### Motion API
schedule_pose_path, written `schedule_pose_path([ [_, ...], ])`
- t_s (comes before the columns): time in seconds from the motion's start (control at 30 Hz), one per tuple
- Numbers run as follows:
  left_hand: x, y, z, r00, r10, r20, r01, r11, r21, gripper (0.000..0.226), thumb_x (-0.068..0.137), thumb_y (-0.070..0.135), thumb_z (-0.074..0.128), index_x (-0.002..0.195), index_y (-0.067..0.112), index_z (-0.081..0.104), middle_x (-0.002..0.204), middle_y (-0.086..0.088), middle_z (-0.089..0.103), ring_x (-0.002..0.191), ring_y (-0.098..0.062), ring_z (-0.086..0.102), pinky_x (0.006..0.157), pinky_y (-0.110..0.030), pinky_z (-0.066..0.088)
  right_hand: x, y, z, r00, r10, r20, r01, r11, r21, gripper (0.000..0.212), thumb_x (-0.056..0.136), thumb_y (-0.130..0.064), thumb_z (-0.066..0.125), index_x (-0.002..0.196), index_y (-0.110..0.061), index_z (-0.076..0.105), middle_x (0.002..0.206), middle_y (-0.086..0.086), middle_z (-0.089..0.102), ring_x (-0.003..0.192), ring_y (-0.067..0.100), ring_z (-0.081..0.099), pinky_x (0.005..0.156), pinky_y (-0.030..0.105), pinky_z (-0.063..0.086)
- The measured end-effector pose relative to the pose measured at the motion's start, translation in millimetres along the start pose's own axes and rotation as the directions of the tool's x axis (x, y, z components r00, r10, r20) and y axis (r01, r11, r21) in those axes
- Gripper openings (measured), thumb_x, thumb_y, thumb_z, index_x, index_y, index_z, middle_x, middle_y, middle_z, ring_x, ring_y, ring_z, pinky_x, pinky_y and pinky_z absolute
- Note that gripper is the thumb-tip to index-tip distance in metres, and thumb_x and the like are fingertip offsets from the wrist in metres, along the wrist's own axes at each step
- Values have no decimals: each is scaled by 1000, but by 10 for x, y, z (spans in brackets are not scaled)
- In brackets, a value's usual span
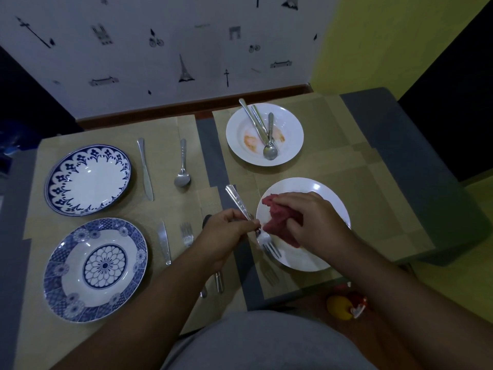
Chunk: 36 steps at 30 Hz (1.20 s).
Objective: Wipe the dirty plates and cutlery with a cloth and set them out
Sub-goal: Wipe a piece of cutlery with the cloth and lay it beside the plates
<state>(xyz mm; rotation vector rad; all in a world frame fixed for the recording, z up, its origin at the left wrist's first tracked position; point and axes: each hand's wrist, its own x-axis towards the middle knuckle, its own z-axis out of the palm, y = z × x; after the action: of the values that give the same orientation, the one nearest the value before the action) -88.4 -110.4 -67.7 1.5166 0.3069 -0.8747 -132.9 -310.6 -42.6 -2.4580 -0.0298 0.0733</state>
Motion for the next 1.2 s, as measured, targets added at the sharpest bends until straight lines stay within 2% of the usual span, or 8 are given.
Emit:
schedule_pose_path([
  [0.17,30,-1,-9,999,-49,-5,49,997,-64,15,86,5,71,100,2,68,79,-11,64,67,-16,56,62,-28,45,-9,48,37,1000,-13,21,13,1000,-22,51,82,-9,66,129,-29,63,126,-11,65,114,11,55,101,33,47],
  [0.4,56,41,30,993,-121,-5,115,953,-279,15,93,0,58,105,-1,66,93,-15,70,78,-18,66,67,-24,55,-19,46,51,1000,-8,15,8,1000,-21,50,83,-6,66,128,-28,63,126,-8,65,115,13,55,102,31,45],
  [0.53,71,37,48,994,-112,-13,99,923,-372,20,97,13,59,107,-2,69,87,-13,69,79,-18,64,69,-23,57,-23,62,63,1000,-17,18,17,1000,-22,53,81,-5,63,128,-29,63,126,-9,65,115,14,56,102,37,46],
  [0.63,82,26,60,995,-90,-36,72,934,-351,32,103,25,52,109,-2,68,85,-10,67,81,-18,62,76,-27,54,-23,62,58,1000,-13,23,14,1000,-20,52,82,-6,64,128,-29,63,127,-10,65,116,14,55,103,37,46],
  [0.77,86,24,85,995,-76,-59,60,968,-244,30,105,23,46,113,2,66,90,-13,63,78,-18,57,78,-29,50,-9,12,59,1000,-4,12,4,1000,-9,50,84,-6,65,128,-28,62,126,-7,65,115,13,54,102,32,44],
  [0.9,89,-25,42,993,-19,-113,5,993,-119,24,101,23,56,103,4,70,88,-14,66,80,-21,61,81,-34,54,-11,2,44,1000,-16,8,16,1000,0,51,83,-5,65,128,-28,63,124,-8,66,111,11,54,99,31,45],
  [1.07,104,-67,-71,975,7,-224,-44,987,-158,31,85,17,77,113,10,66,101,-13,74,88,-25,75,77,-38,63,-2,6,47,999,-32,31,32,999,-3,48,81,-13,67,126,-29,64,123,-10,66,110,10,54,98,31,44],
  [1.2,127,-54,-259,956,-7,-292,-63,971,-230,26,84,10,78,107,6,67,97,-17,73,76,-22,73,64,-31,60,12,-22,73,997,-69,34,69,998,2,51,77,-11,61,124,-31,65,119,-15,67,109,7,57,97,26,43],
])
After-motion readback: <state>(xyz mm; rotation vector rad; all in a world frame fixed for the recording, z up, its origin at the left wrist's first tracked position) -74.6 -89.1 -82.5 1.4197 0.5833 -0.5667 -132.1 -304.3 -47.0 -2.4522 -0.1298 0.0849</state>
